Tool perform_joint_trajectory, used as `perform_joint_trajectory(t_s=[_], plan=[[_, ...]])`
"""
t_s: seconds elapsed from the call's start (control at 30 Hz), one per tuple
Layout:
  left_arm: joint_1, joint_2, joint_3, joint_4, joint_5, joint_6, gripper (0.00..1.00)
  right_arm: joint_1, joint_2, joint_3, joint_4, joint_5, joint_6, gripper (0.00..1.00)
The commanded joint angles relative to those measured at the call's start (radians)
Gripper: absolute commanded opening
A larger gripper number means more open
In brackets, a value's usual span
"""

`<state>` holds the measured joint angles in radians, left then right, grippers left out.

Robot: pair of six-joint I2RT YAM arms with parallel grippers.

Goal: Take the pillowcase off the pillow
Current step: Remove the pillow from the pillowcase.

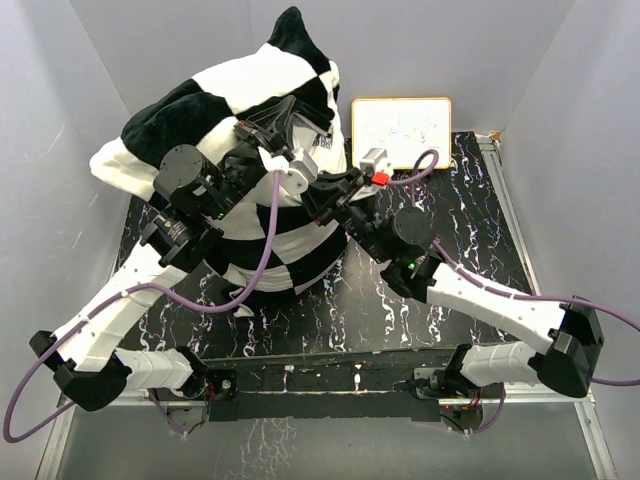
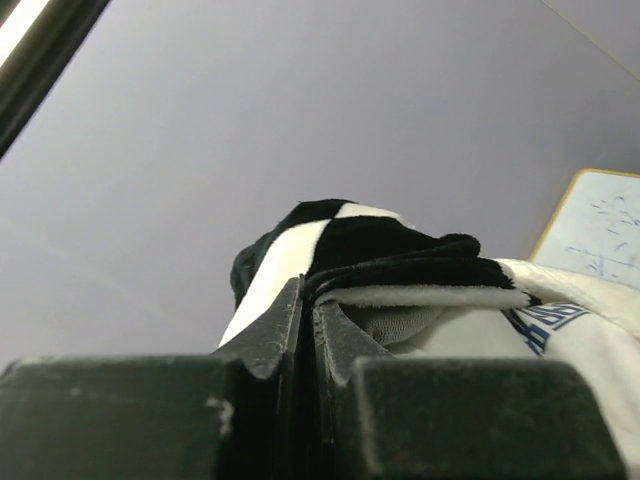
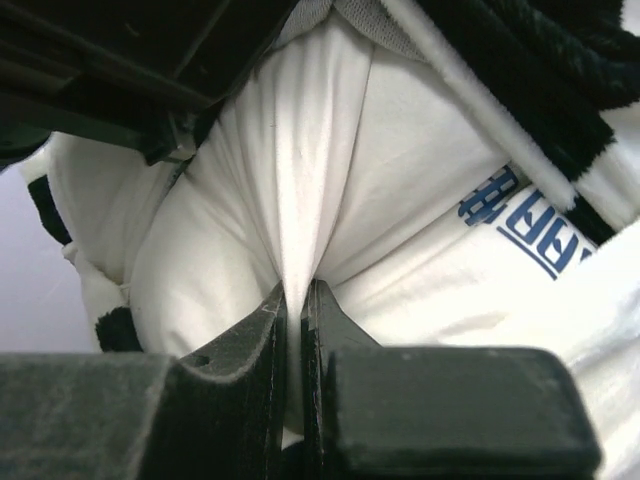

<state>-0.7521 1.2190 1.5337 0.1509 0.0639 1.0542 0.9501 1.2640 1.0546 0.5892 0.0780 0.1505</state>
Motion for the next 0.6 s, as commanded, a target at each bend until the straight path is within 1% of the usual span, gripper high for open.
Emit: perform_joint_trajectory(t_s=[0.0,0.07,0.1,0.13,0.17,0.2,0.23,0.3,0.37,0.43,0.5,0.53,0.57], plan=[[0.01,-0.038,0.009,0.492,-0.03,0.134,0.03,0.071,-0.011,-0.171,-0.269,-0.076,0.085,0.08],[0.009,-0.019,0.031,0.466,-0.101,0.129,0.11,0.073,-0.042,-0.201,-0.268,-0.062,0.093,0.08],[0.008,0.001,0.057,0.42,-0.143,0.108,0.22,0.073,-0.056,-0.212,-0.27,-0.056,0.095,0.08],[0.009,0.015,0.099,0.344,-0.197,0.075,0.28,0.074,-0.069,-0.223,-0.272,-0.05,0.097,0.08],[0.008,0.051,0.163,0.242,-0.255,0.015,0.37,0.076,-0.079,-0.231,-0.274,-0.046,0.097,0.08],[0.008,0.087,0.234,0.113,-0.306,-0.057,0.4,0.076,-0.09,-0.237,-0.279,-0.041,0.097,0.08],[0.008,0.129,0.325,-0.026,-0.349,-0.126,0.41,0.076,-0.099,-0.243,-0.283,-0.034,0.097,0.08],[0.009,0.242,0.538,-0.363,-0.401,-0.247,0.36,0.077,-0.12,-0.252,-0.288,-0.024,0.097,0.08],[0.008,0.331,0.686,-0.678,-0.4,-0.375,0.24,0.077,-0.142,-0.256,-0.297,-0.013,0.092,0.08],[0.008,0.396,0.782,-0.882,-0.362,-0.489,0.15,0.078,-0.165,-0.257,-0.308,-0.001,0.086,0.08],[0.009,0.461,0.873,-1.061,-0.3,-0.595,0.02,0.078,-0.19,-0.257,-0.318,0.013,0.078,0.08],[0.01,0.49,0.907,-1.141,-0.264,-0.641,0.0,0.078,-0.21,-0.257,-0.324,0.024,0.075,0.08],[0.01,0.511,0.926,-1.208,-0.221,-0.684,0.0,0.078,-0.219,-0.257,-0.328,0.03,0.07,0.08]])
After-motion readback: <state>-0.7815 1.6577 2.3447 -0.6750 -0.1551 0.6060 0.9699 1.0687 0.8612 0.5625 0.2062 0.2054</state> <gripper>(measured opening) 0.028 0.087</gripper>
